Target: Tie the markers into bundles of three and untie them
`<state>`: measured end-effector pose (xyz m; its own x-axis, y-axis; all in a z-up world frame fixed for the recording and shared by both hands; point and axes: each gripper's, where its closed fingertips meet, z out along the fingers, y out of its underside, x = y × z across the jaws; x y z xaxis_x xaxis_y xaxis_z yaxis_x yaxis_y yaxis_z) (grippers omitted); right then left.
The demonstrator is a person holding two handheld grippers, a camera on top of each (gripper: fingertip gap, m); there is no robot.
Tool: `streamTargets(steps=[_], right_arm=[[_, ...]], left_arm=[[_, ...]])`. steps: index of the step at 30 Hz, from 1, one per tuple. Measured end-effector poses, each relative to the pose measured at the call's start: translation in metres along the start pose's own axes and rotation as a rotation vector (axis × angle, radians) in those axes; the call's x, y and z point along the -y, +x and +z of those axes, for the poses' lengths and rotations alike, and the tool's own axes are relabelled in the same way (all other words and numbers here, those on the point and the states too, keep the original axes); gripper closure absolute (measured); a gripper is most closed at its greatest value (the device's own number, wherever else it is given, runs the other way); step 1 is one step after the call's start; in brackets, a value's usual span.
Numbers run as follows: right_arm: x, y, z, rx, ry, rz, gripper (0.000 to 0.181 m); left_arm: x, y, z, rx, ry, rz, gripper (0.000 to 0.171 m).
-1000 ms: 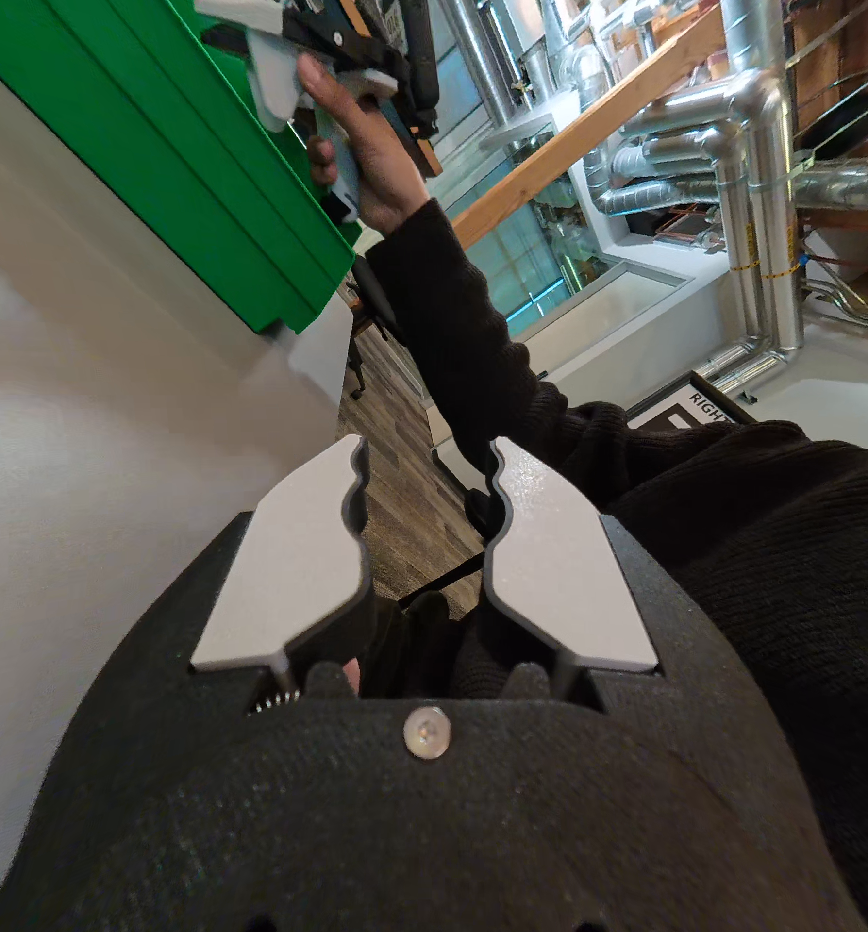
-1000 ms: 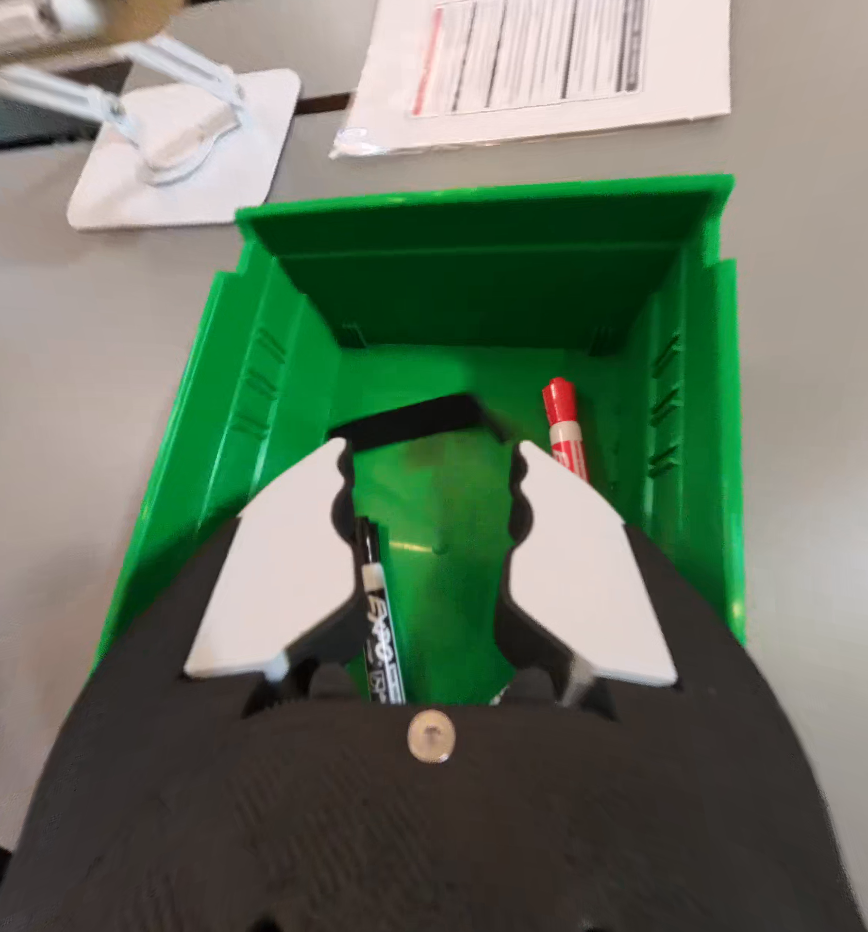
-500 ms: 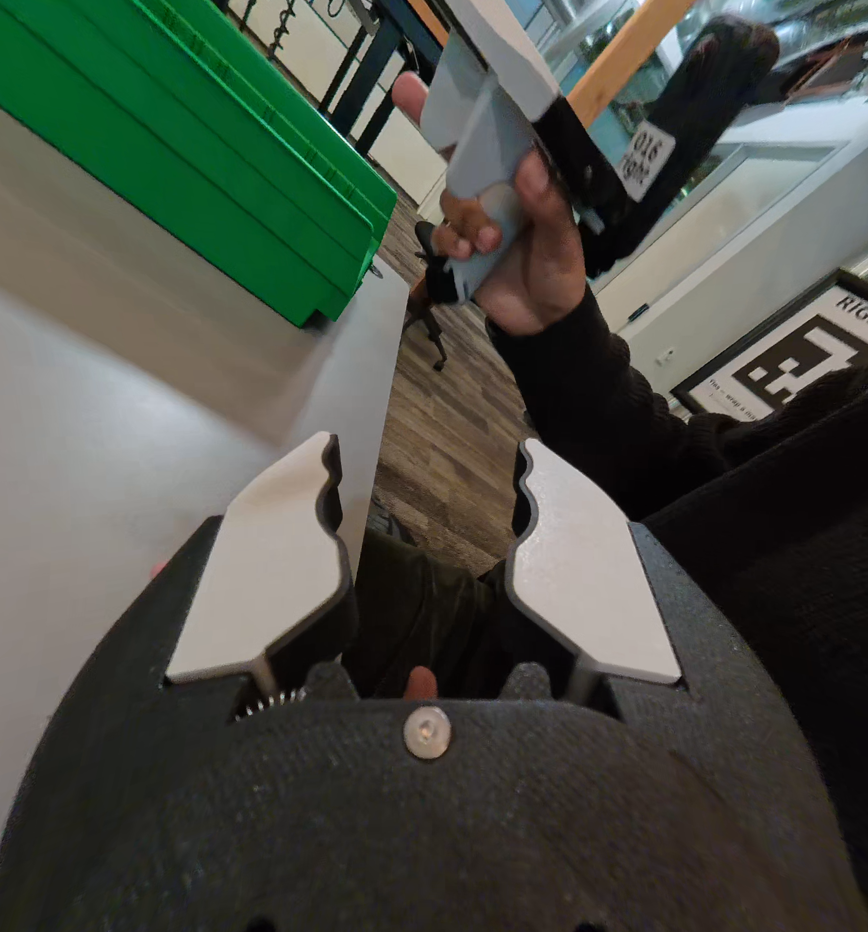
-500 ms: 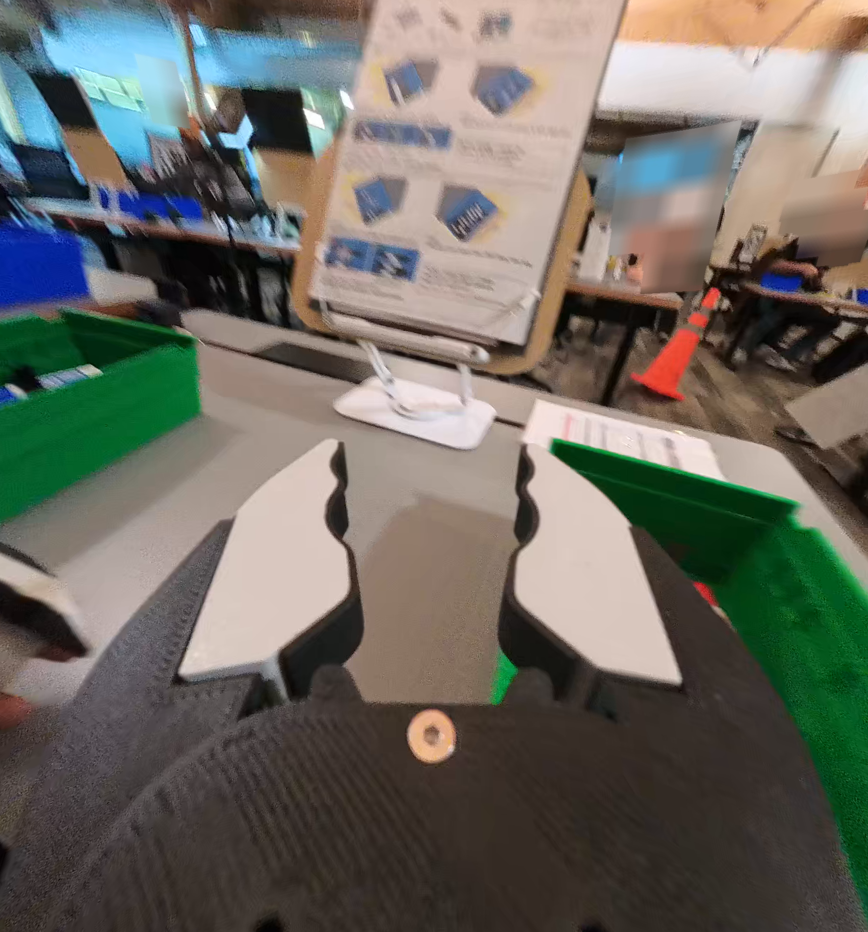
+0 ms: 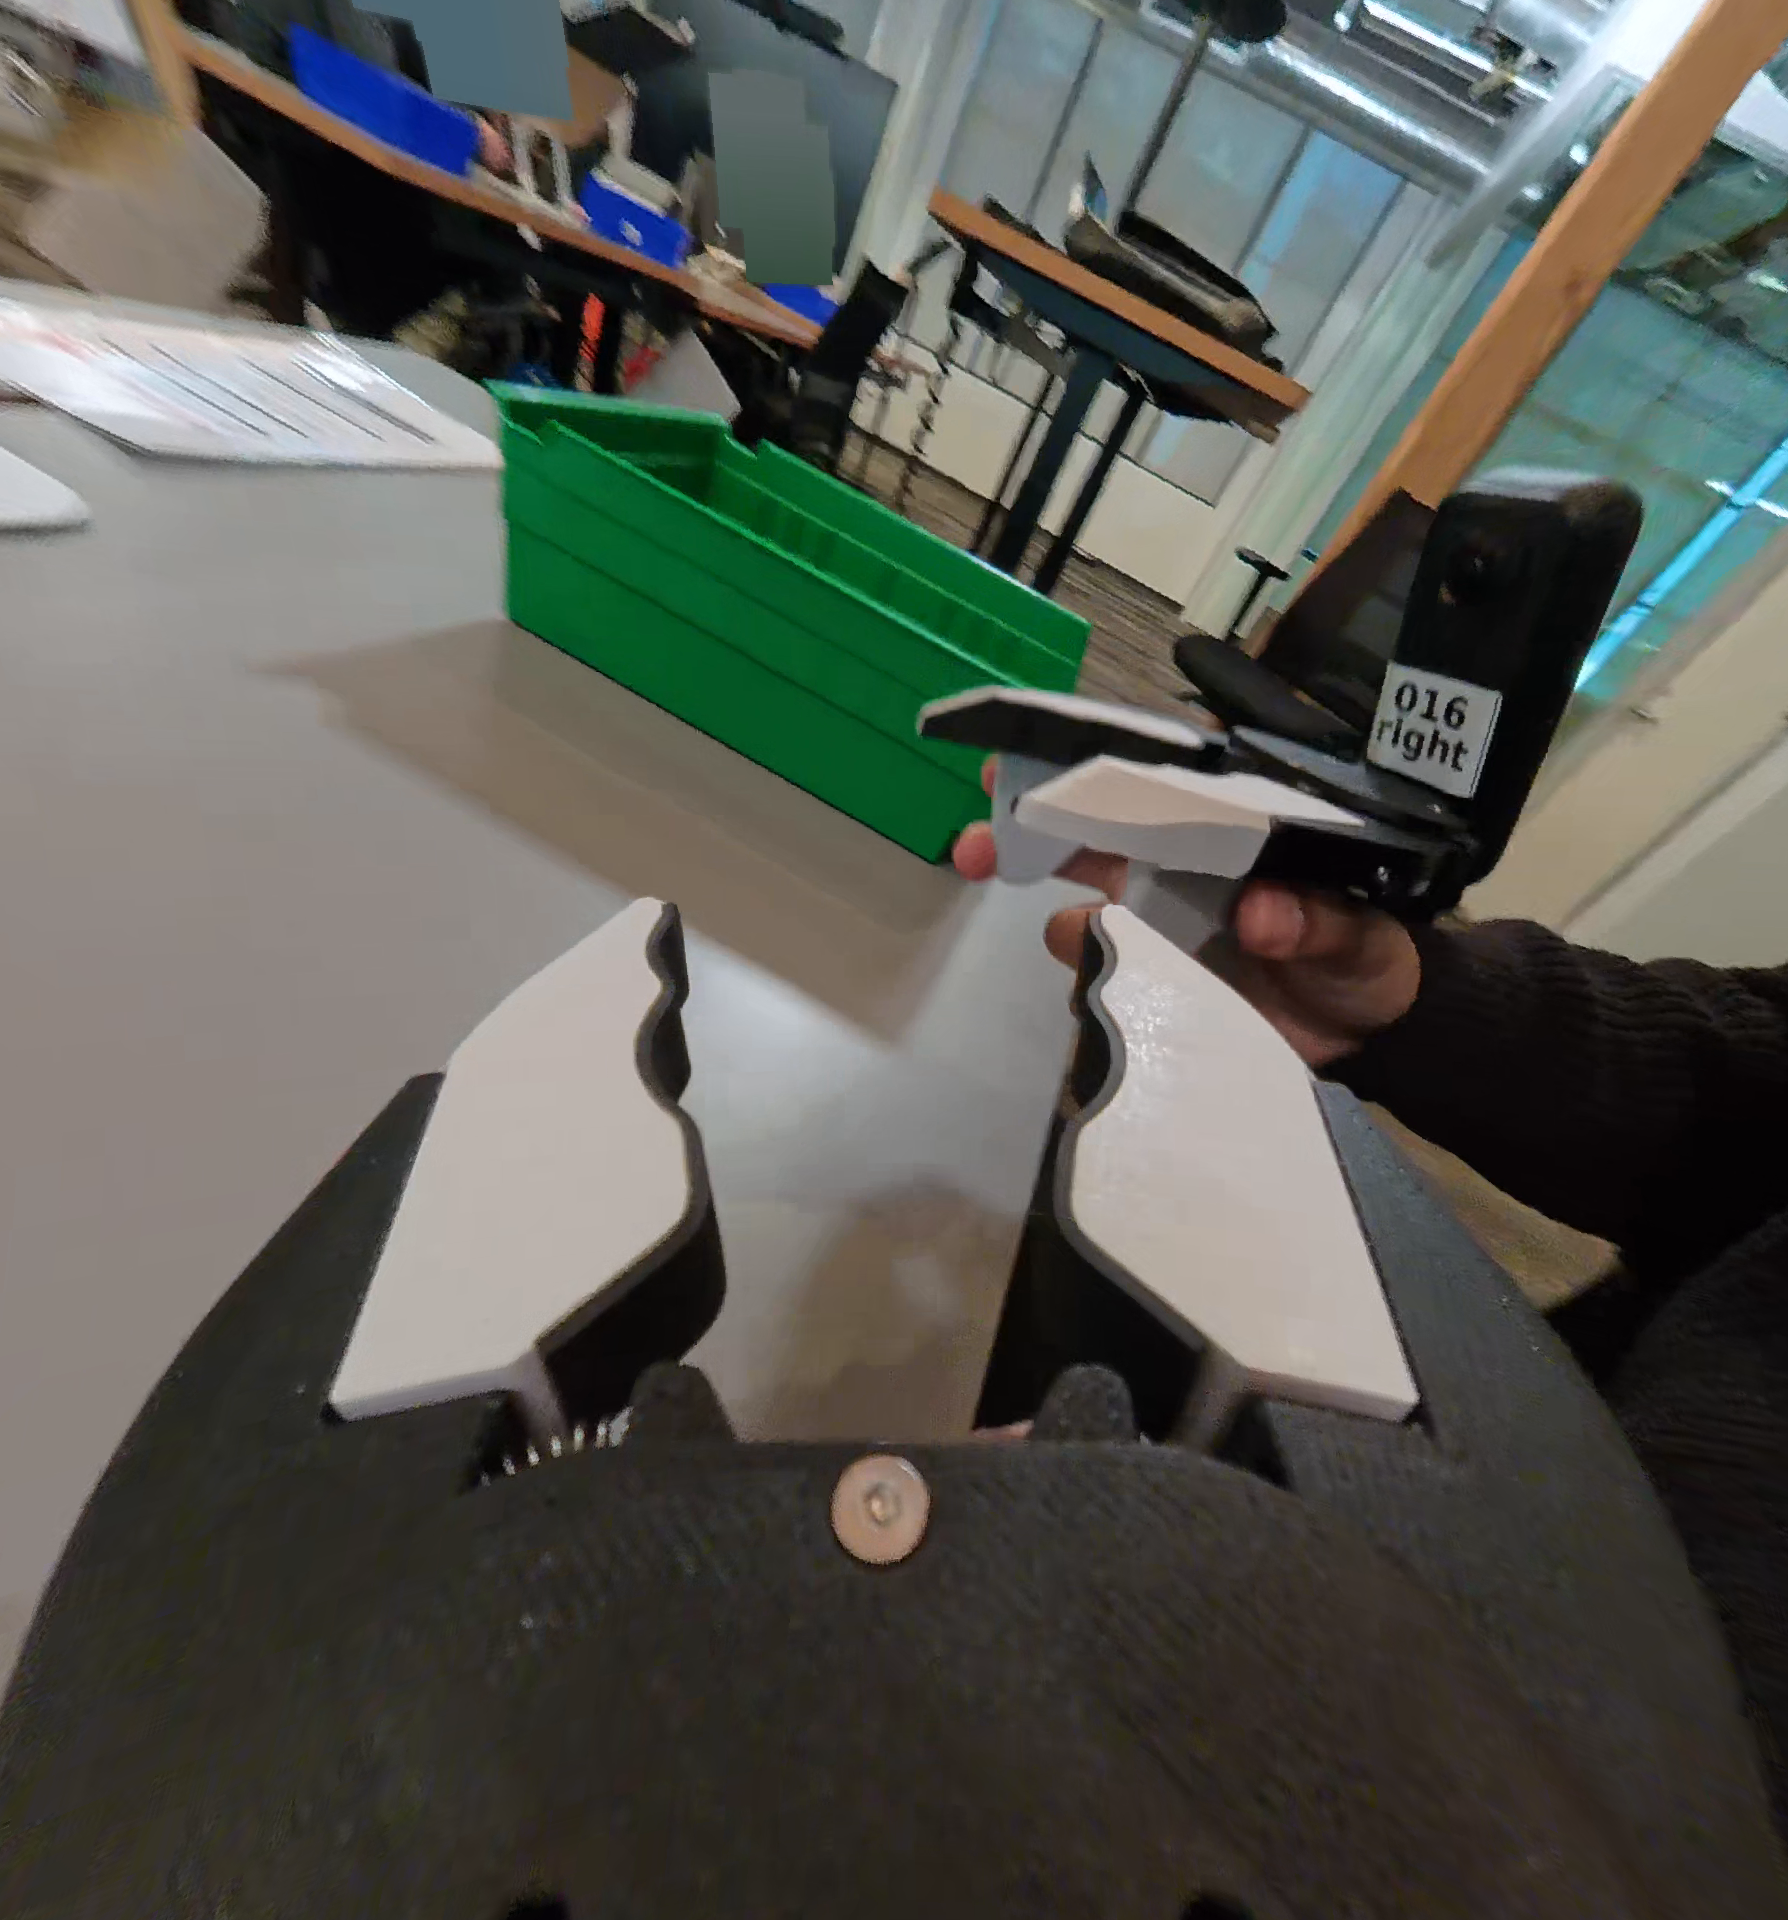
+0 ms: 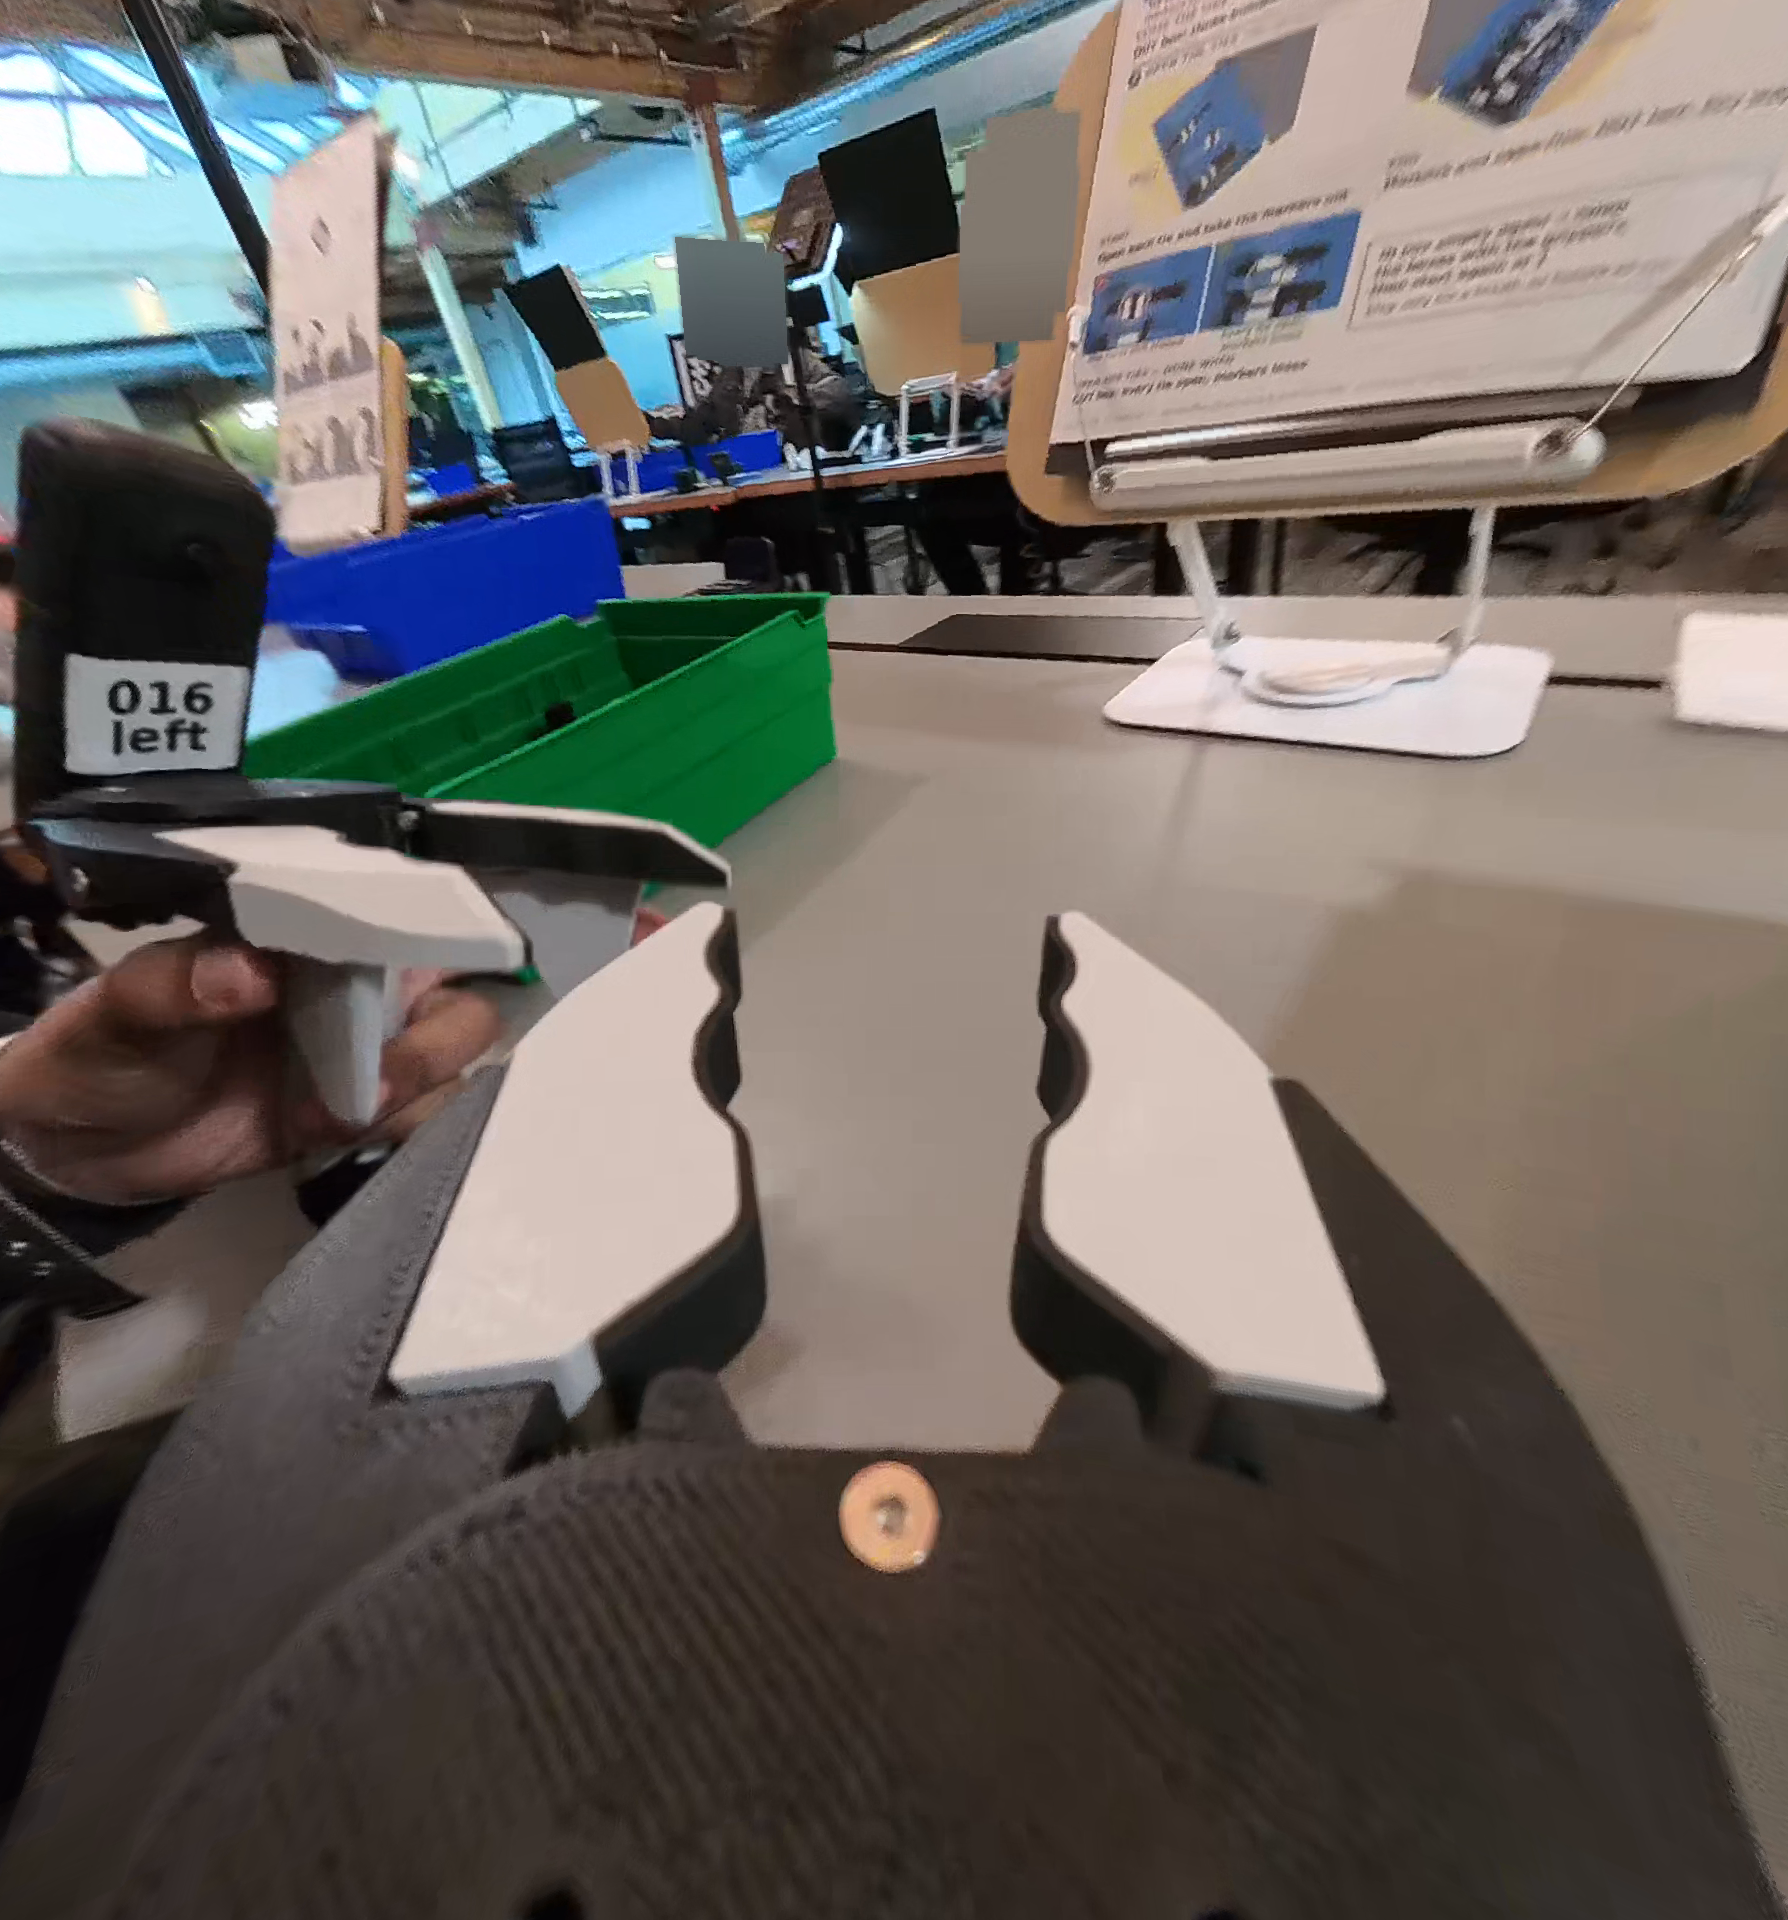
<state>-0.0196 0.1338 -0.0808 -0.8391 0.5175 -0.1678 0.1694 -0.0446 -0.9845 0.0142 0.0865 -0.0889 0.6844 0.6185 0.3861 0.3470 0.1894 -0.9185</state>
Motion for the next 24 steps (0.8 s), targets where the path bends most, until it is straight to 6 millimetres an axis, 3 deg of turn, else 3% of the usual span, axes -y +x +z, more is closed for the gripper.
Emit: streamTargets(steps=[3, 5, 8, 11, 13, 14, 16, 17, 20, 24], right_arm=[[-0.005, -0.003, 0.006, 0.039, -0.016, 0.043, 0.127], [-0.006, -0.006, 0.009, 0.066, -0.015, 0.052, 0.129], [-0.008, -0.013, 0.014, 0.101, -0.023, 0.055, 0.131], [-0.011, -0.020, 0.019, 0.136, -0.035, 0.067, 0.131], [-0.011, -0.023, 0.021, 0.153, -0.036, 0.085, 0.131], [-0.010, -0.025, 0.022, 0.160, -0.036, 0.092, 0.132], [-0.010, -0.026, 0.022, 0.164, -0.036, 0.089, 0.132], [-0.010, -0.025, 0.022, 0.160, -0.036, 0.083, 0.133], [-0.009, -0.022, 0.021, 0.144, -0.034, 0.069, 0.134], [-0.015, -0.016, 0.021, 0.126, -0.049, 0.072, 0.135]], left_arm=[[0.032, -0.018, -0.028, 0.151, 0.112, 0.093, 0.097], [0.061, -0.043, -0.060, 0.340, 0.190, 0.176, 0.091], [0.104, -0.102, -0.134, 0.734, 0.230, 0.253, 0.092], [0.122, -0.159, -0.193, 0.958, 0.112, 0.240, 0.106], [0.109, -0.202, -0.211, 1.025, -0.066, 0.187, 0.113], [0.091, -0.221, -0.212, 1.024, -0.190, 0.119, 0.114], [0.051, -0.246, -0.203, 0.957, -0.387, -0.084, 0.115], [0.043, -0.254, -0.197, 0.932, -0.401, -0.138, 0.114], [0.034, -0.285, -0.202, 1.042, -0.463, -0.105, 0.114], [0.026, -0.312, -0.213, 1.159, -0.610, -0.054, 0.113]])
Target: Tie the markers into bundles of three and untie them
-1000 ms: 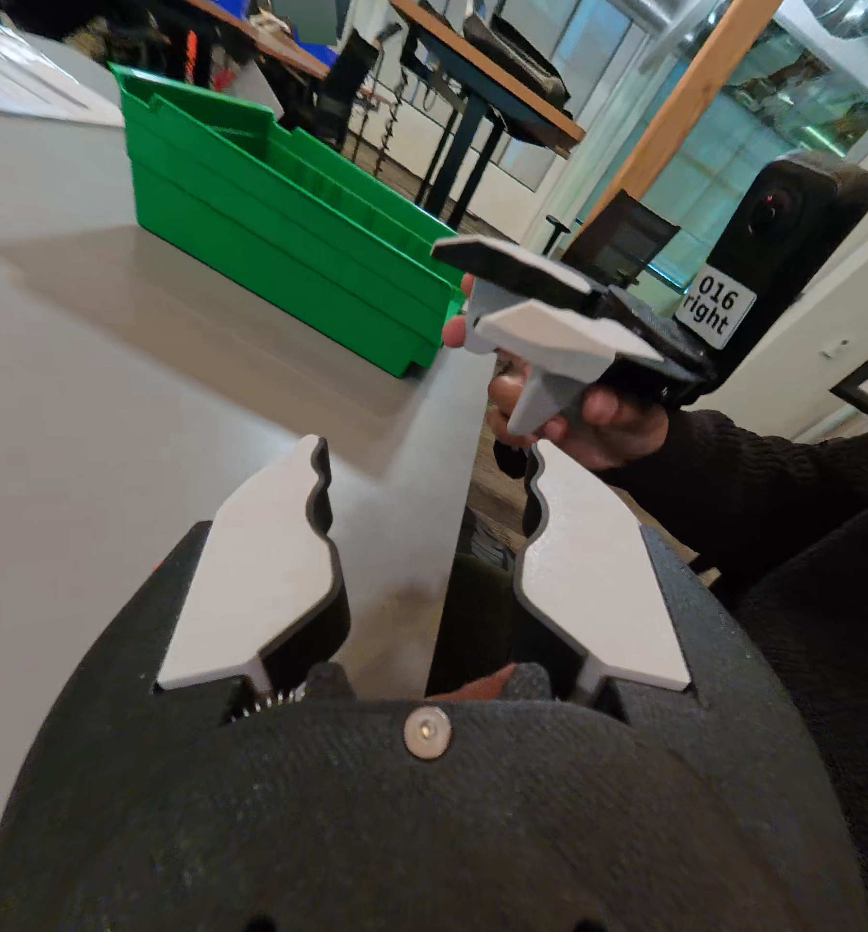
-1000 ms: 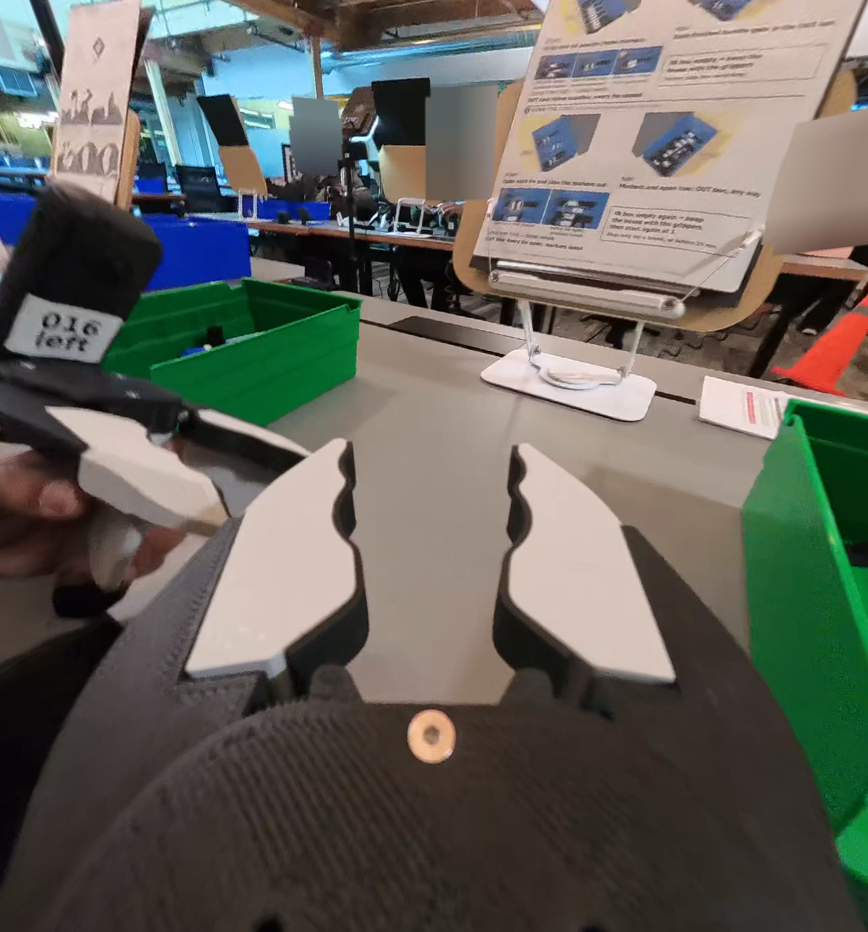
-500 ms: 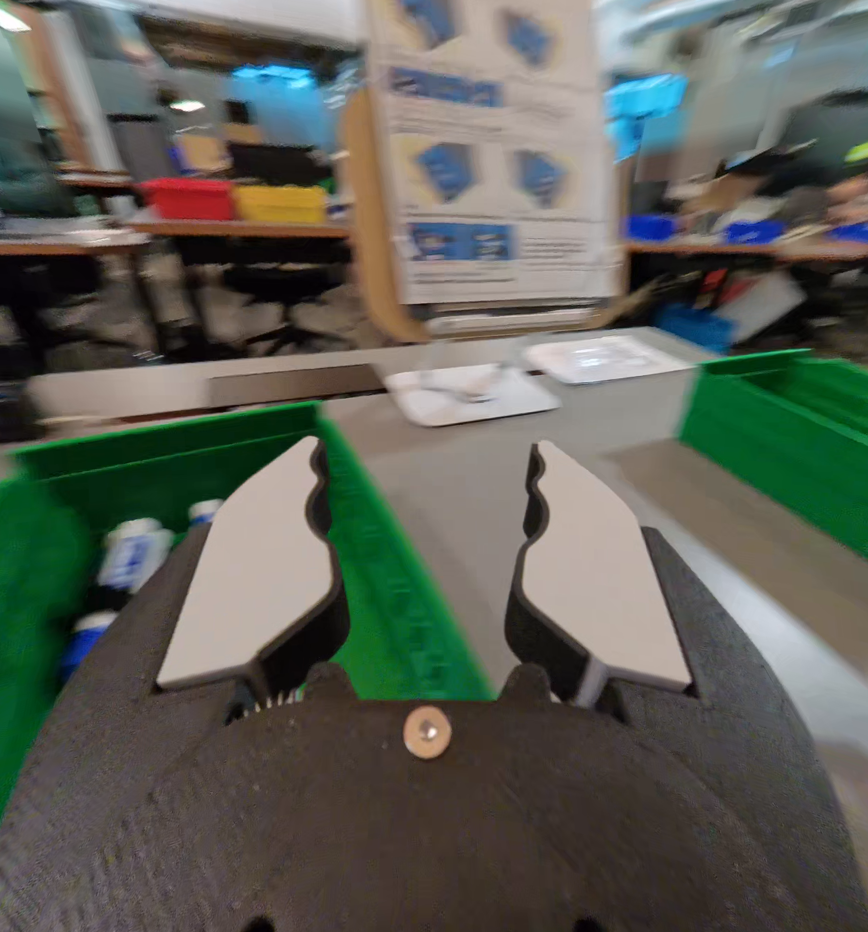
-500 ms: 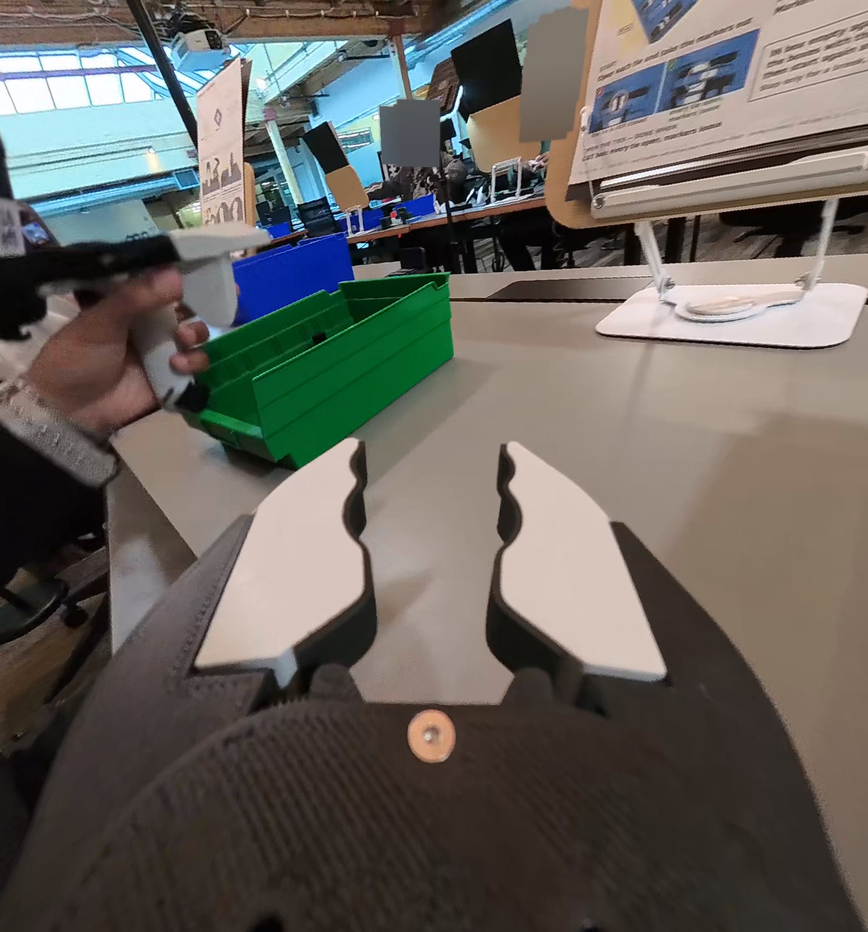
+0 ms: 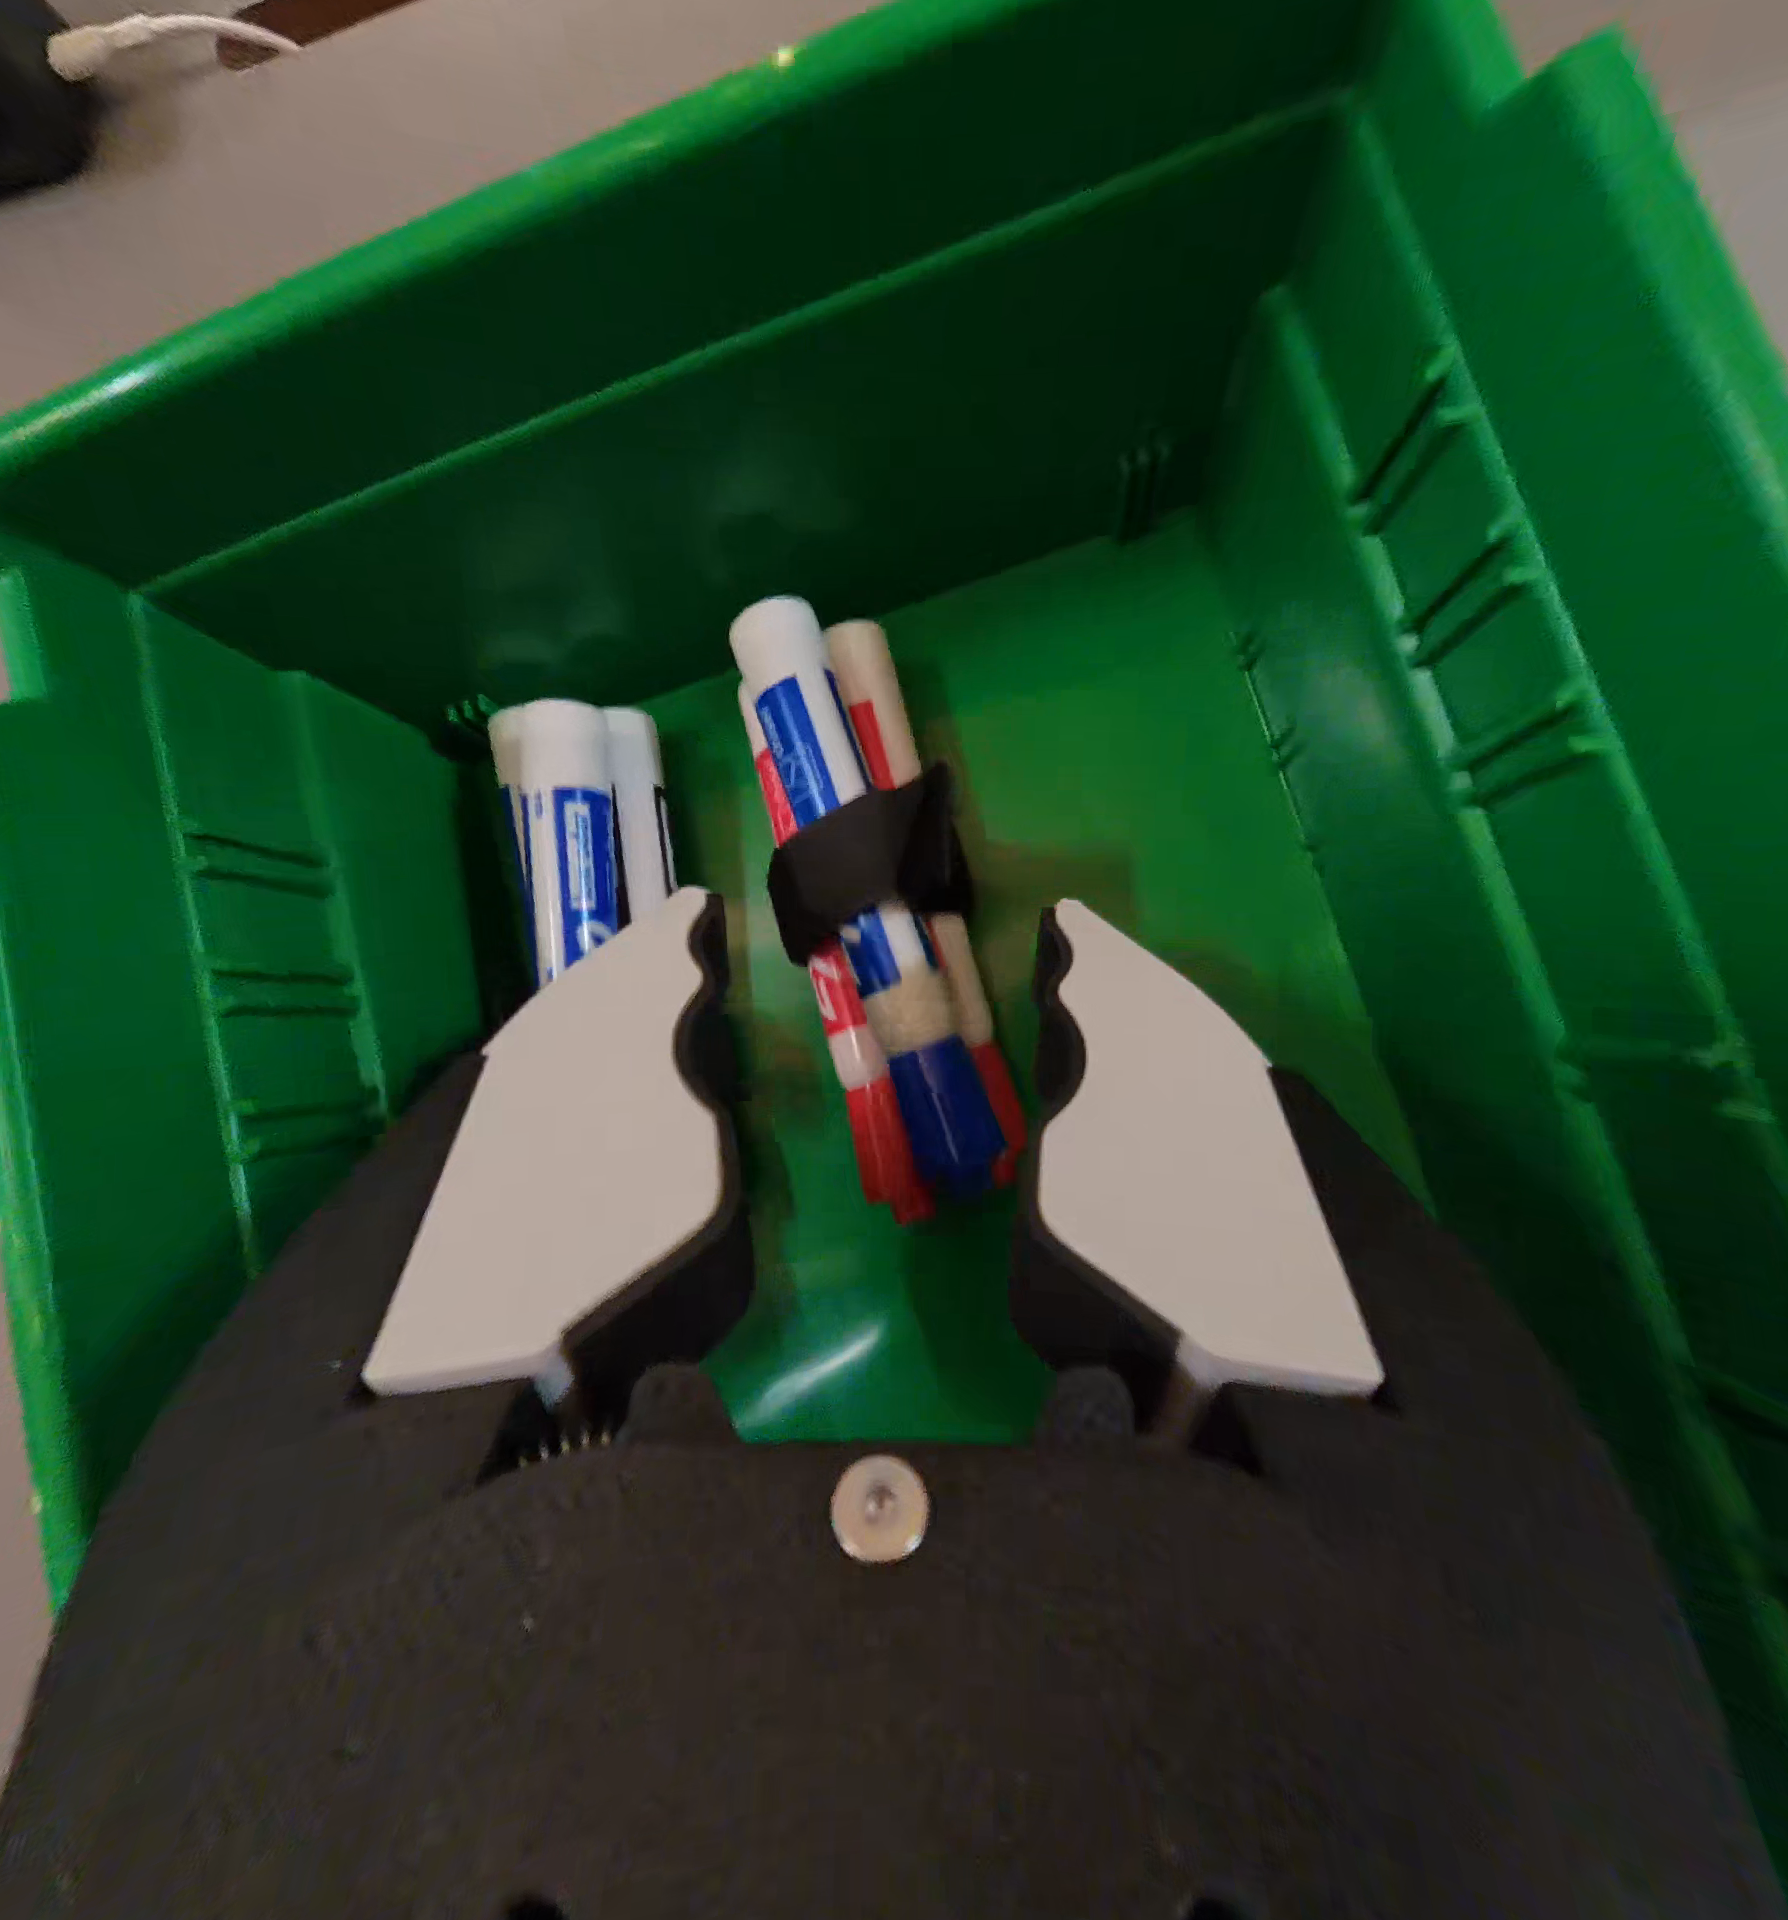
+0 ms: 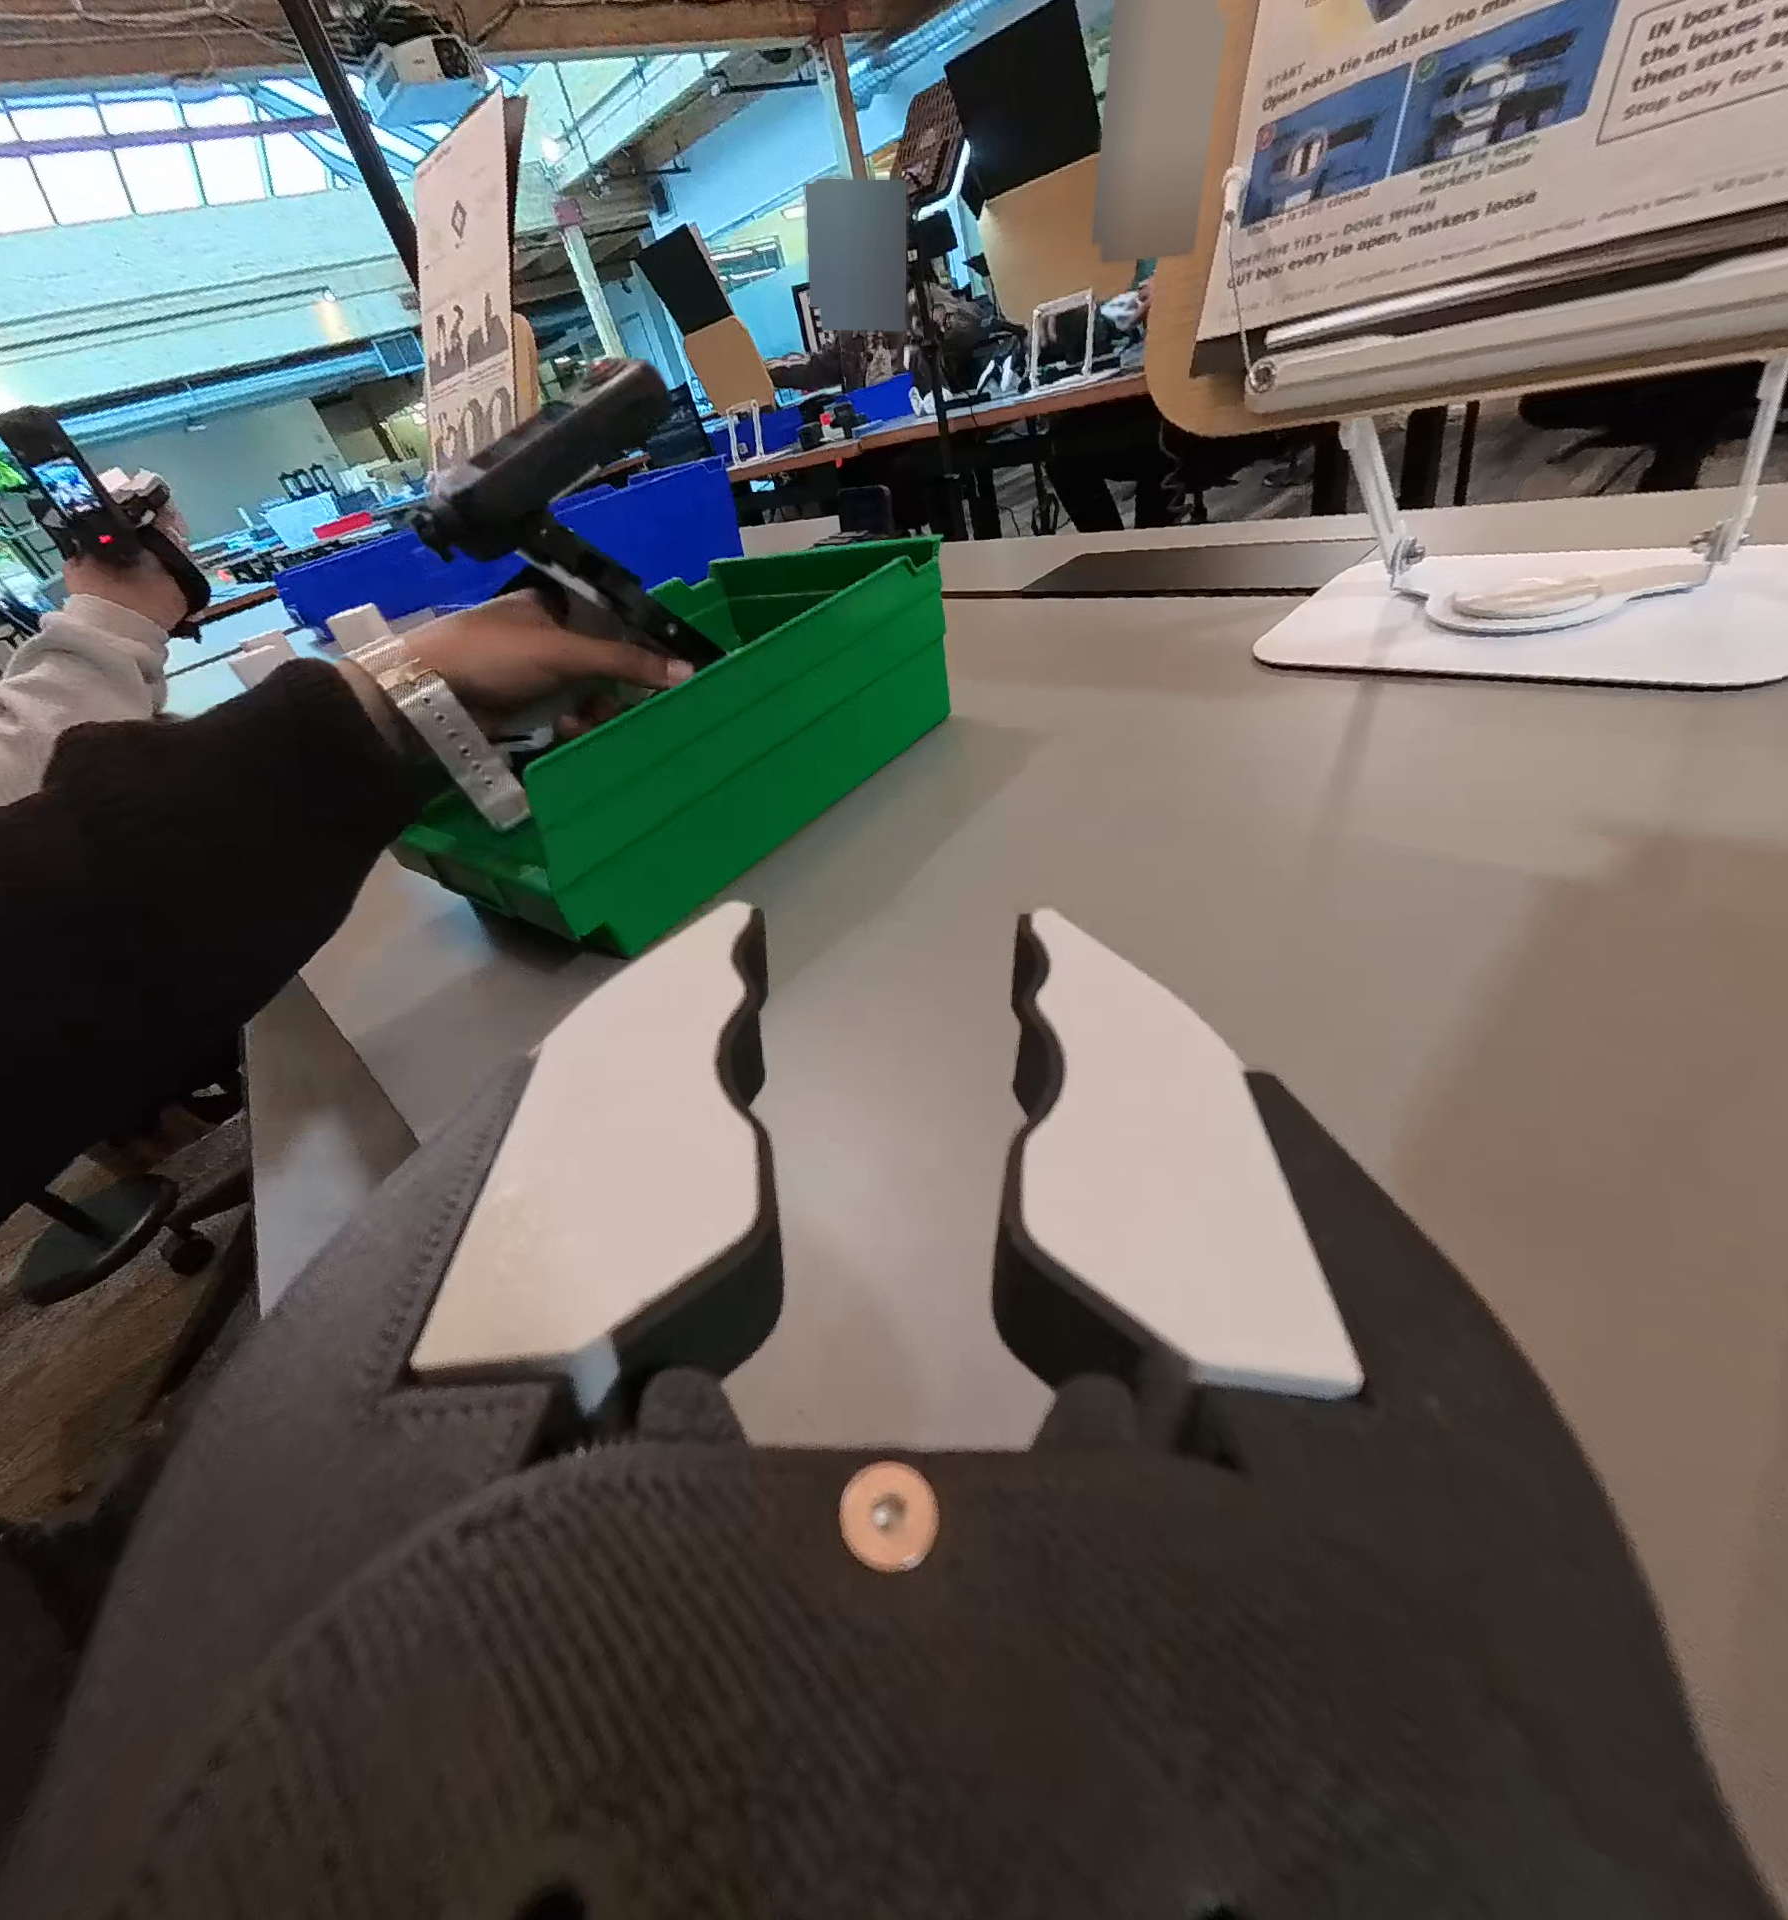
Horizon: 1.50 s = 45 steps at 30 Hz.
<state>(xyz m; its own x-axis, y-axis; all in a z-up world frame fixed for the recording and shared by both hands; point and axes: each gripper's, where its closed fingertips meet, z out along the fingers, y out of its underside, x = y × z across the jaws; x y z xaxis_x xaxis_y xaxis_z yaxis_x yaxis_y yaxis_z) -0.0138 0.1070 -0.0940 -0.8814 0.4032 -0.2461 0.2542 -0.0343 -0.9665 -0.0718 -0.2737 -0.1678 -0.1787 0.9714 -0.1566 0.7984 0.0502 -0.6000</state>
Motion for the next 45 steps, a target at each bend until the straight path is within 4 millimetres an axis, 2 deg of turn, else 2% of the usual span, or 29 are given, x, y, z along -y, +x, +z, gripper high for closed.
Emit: streamTargets(steps=[2, 4, 5, 6, 8, 13, 15, 17, 21, 23, 25, 27, 29, 32, 35, 39, 42, 45], right_arm=[[-0.003, 0.004, 0.000, -0.009, -0.009, 0.006, 0.135], [-0.005, 0.006, -0.002, -0.015, -0.013, 0.016, 0.135], [-0.005, 0.008, -0.003, -0.018, -0.013, 0.020, 0.136], [-0.005, 0.009, -0.005, -0.020, -0.012, 0.024, 0.136], [-0.004, 0.010, -0.008, -0.024, -0.006, 0.032, 0.137], [-0.003, 0.013, -0.013, -0.025, -0.002, 0.049, 0.139], [-0.002, 0.013, -0.015, -0.023, 0.002, 0.057, 0.139], [0.000, 0.013, -0.017, -0.021, 0.009, 0.062, 0.140], [0.002, 0.013, -0.018, -0.018, 0.012, 0.069, 0.142], [0.002, 0.011, -0.018, -0.014, 0.011, 0.069, 0.143], [0.003, 0.011, -0.018, -0.015, 0.011, 0.056, 0.143], [0.005, 0.010, -0.019, -0.019, 0.014, 0.037, 0.144], [0.008, 0.011, -0.020, -0.028, 0.021, 0.007, 0.144], [0.017, 0.012, -0.025, -0.049, 0.044, -0.060, 0.144], [0.024, 0.012, -0.032, -0.059, 0.064, -0.154, 0.145], [0.016, 0.007, -0.041, -0.046, 0.035, -0.398, 0.146], [0.003, 0.007, -0.049, -0.059, -0.035, -0.526, 0.151], [-0.011, 0.006, -0.058, -0.028, -0.092, -0.520, 0.153]], left_arm=[[0.007, 0.006, 0.007, -0.040, 0.013, -0.019, 0.114], [0.005, 0.012, 0.014, -0.061, -0.014, -0.033, 0.117], [0.006, 0.007, 0.016, -0.016, -0.009, -0.026, 0.127], [0.007, 0.000, 0.015, 0.044, 0.007, -0.005, 0.148], [0.010, -0.002, 0.012, 0.054, 0.013, 0.025, 0.163], [0.019, -0.004, -0.002, 0.025, 0.048, 0.036, 0.165], [0.023, -0.005, -0.016, 0.029, 0.070, 0.066, 0.164], [0.031, -0.004, -0.038, 0.032, 0.093, 0.111, 0.164], [0.056, 0.010, -0.109, 0.057, 0.199, 0.228, 0.164], [0.066, 0.031, -0.147, 0.012, 0.257, 0.287, 0.165], [0.072, 0.067, -0.179, -0.104, 0.327, 0.350, 0.165], [0.069, 0.112, -0.201, -0.265, 0.353, 0.410, 0.165], [0.061, 0.154, -0.211, -0.397, 0.349, 0.481, 0.165], [0.046, 0.211, -0.206, -0.520, 0.331, 0.596, 0.165], [0.017, 0.268, -0.185, -0.668, 0.271, 0.732, 0.166], [-0.023, 0.343, -0.161, -0.901, 0.205, 0.838, 0.166], [-0.049, 0.374, -0.158, -1.001, 0.152, 0.940, 0.165], [-0.062, 0.392, -0.164, -1.087, 0.141, 1.026, 0.165]])
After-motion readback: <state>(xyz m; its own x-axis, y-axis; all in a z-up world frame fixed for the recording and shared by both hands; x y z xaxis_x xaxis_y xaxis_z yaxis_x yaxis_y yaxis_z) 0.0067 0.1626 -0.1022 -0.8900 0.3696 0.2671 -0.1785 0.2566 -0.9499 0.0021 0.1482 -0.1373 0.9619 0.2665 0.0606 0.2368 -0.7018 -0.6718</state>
